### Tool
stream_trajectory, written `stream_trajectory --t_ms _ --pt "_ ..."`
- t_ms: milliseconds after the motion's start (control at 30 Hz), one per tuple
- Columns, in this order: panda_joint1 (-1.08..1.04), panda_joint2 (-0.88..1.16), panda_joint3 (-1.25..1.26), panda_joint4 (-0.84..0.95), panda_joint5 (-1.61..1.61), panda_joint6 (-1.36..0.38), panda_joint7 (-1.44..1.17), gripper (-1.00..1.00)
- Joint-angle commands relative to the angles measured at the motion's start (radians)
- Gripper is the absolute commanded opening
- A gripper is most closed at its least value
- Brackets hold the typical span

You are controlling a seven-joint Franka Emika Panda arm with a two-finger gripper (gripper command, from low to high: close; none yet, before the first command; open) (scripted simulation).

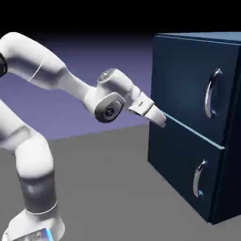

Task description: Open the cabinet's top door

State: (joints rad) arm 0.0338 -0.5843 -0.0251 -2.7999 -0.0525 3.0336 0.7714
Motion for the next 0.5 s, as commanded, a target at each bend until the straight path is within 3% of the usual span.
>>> stream_trajectory --t_ms 0,467 --pt "0.018 -0.012 -0.021 0.008 -0.044 -0.003 0.025 0.00" --pt "0.271 -0.178 -0.312 0.125 -0.652 -0.043 0.378 0.00"
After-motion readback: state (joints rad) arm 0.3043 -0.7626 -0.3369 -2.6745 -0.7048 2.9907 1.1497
